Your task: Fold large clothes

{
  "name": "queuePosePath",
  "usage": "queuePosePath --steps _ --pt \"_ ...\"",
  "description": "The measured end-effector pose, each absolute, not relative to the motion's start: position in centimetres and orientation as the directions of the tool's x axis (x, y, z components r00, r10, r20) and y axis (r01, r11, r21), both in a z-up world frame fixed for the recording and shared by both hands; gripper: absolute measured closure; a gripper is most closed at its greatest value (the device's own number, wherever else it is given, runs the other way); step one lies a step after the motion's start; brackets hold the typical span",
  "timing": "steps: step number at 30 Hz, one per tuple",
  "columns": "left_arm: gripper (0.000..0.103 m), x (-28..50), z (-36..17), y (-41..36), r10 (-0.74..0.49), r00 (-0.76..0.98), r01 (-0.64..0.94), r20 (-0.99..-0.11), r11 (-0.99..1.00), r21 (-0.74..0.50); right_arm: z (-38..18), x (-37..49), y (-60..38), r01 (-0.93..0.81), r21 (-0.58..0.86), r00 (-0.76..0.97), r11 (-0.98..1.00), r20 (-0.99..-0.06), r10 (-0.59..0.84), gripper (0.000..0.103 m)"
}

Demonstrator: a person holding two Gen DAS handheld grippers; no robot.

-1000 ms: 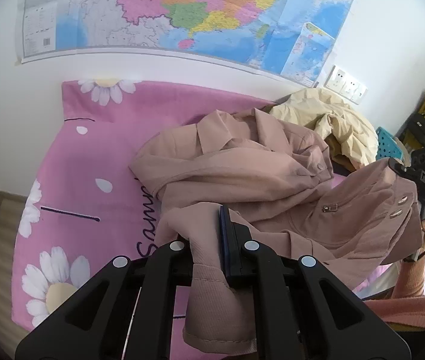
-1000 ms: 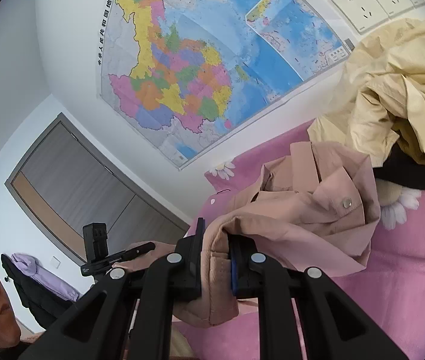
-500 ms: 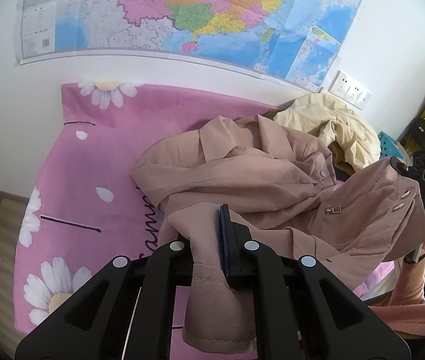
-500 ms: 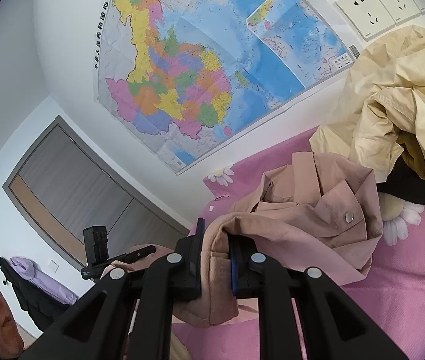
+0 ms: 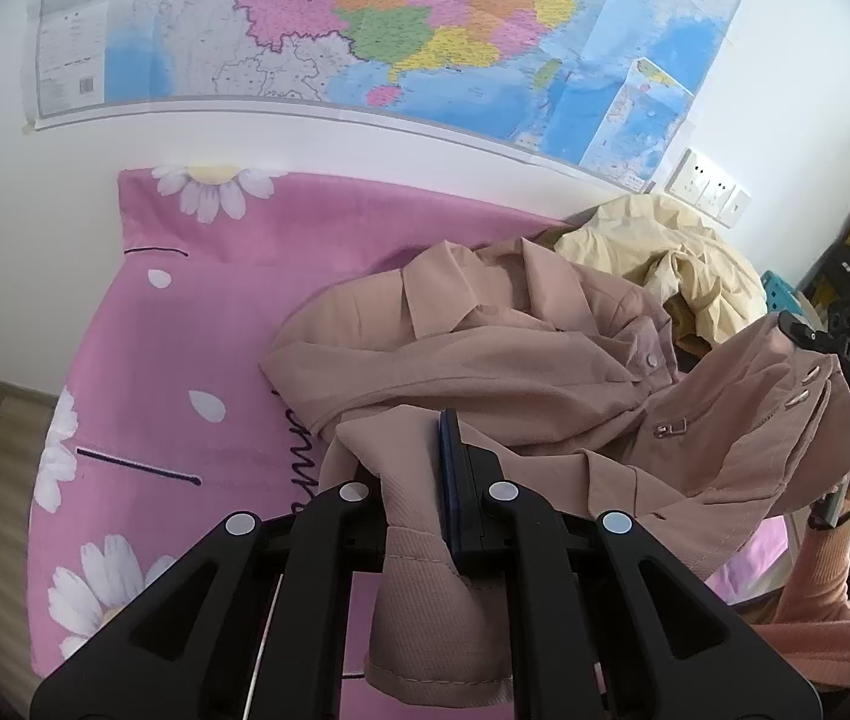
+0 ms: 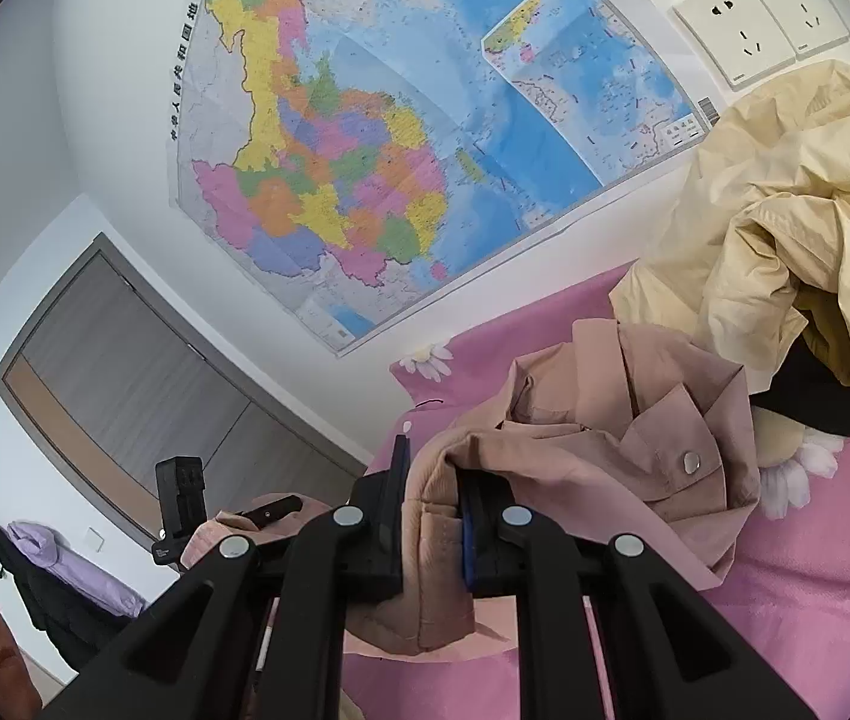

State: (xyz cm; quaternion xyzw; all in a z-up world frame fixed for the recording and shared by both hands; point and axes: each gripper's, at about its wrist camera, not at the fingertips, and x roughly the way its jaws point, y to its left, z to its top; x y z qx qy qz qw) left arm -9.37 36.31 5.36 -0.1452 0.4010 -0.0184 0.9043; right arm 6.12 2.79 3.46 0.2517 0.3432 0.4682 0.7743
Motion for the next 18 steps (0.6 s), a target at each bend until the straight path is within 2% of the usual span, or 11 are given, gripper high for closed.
queuePosePath --steps 18 --pt "0.094 -6.9 5.5 36.8 -0.146 0.663 -0.094 -0.734 0.957 -0.275 3.6 8.3 3.3 -0.532 0.712 0.338 0.457 -0.317 0.886 0.09"
